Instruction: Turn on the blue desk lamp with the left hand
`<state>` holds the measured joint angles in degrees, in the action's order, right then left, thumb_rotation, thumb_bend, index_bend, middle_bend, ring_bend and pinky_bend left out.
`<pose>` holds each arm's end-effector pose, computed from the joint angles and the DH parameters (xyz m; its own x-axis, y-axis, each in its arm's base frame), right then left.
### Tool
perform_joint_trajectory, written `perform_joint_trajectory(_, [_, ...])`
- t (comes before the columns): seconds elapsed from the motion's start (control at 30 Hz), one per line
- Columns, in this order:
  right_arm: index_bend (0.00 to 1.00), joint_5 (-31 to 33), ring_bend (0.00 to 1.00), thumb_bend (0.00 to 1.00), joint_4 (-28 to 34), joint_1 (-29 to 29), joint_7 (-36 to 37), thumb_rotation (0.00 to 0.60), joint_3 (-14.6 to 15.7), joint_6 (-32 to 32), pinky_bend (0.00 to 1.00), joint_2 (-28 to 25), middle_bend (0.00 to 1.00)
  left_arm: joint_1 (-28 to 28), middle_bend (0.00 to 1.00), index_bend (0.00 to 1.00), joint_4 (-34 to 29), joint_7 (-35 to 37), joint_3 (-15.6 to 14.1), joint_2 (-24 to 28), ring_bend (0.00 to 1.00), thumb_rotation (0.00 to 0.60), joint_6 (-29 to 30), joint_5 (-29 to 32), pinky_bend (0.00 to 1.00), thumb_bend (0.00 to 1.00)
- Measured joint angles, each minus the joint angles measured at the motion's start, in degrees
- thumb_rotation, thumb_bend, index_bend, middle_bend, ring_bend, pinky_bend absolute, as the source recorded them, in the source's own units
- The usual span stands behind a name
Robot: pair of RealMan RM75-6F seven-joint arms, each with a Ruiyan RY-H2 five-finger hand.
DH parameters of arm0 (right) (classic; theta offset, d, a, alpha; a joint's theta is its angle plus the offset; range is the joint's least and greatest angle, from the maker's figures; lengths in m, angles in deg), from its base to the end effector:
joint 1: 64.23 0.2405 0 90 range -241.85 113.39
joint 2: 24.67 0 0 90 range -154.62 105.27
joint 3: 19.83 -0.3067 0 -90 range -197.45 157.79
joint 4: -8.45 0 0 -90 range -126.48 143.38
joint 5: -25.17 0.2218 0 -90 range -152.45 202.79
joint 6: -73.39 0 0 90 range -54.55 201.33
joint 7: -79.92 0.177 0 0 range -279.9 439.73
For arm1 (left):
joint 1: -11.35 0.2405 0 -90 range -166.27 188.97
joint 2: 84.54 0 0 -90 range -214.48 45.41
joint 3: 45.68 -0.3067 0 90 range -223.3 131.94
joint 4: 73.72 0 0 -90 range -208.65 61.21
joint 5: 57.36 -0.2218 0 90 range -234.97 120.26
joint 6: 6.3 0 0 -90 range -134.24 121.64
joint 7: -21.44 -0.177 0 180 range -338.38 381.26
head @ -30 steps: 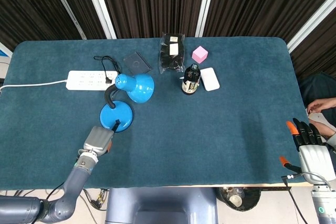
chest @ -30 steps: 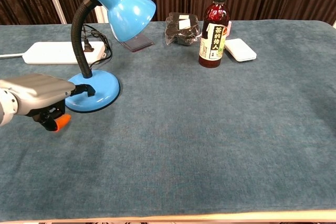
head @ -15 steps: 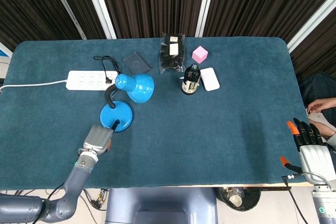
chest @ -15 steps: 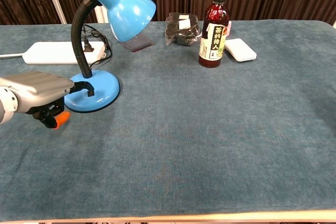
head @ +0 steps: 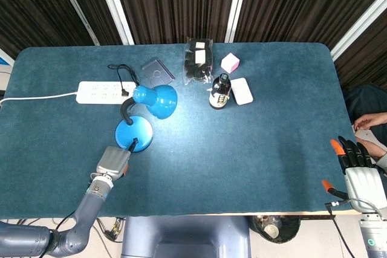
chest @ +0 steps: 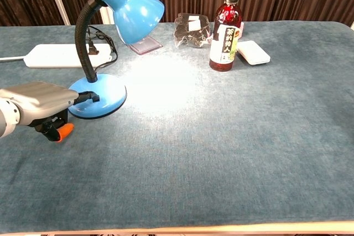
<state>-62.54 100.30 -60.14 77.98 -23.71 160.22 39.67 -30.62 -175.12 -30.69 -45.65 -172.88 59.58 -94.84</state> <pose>-0.3564 -0.2178 0.1755 0.4306 0.0419 0.9016 -0.9016 -0.0263 0.4318 -0.2190 0.3294 -0.0621 0.6564 0.4570 0.6002 0.7466 -0.2800 -0.6034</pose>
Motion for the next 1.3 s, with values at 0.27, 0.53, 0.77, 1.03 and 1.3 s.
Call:
perform_joint_trajectory(0.27, [0.0,0.05,0.0,0.25,0.0,-0.01,0.09,0.6,-0.11,0.13,0.0,0.03,0.0,0.51,0.86,0.07,-0.21,2.2,0.25,0.16,0.9,0.6,1.25,-2.31,0.87,0.56])
perform_joint_trajectory(0.53, [0.0,0.02,0.0,0.25,0.12,-0.03,0.44,0.6,-0.17,0.24,0.0,-0.01,0.0,2.37,0.17,0.0,-0.88,9.79,2.34,2.59,0.23,0.6,5.58,-13.63,0.36,0.2])
perform_joint_trajectory(0.77, [0.0,0.04,0.0,0.25,0.0,-0.04,-0.8,0.6,-0.19,0.32,0.0,0.18,0.0,8.14,0.0,0.0,-1.87,15.17,-2.71,11.32,0.0,0.6,12.68,-29.72,0.09,0.11])
perform_joint_trajectory(1.03, [0.0,0.05,0.0,0.25,-0.14,0.12,-1.99,0.6,-0.24,0.21,0.0,0.57,0.0,18.94,0.0,0.0,4.21,27.27,-9.84,18.18,0.0,0.6,24.37,-42.97,0.06,0.1])
perform_joint_trajectory(1.3, [0.0,-0.21,0.0,0.25,0.02,0.32,-3.11,0.6,0.0,-0.14,0.0,1.12,0.0,25.72,0.0,0.0,9.06,39.6,-9.27,20.43,0.0,0.6,27.03,-42.0,0.05,0.1])
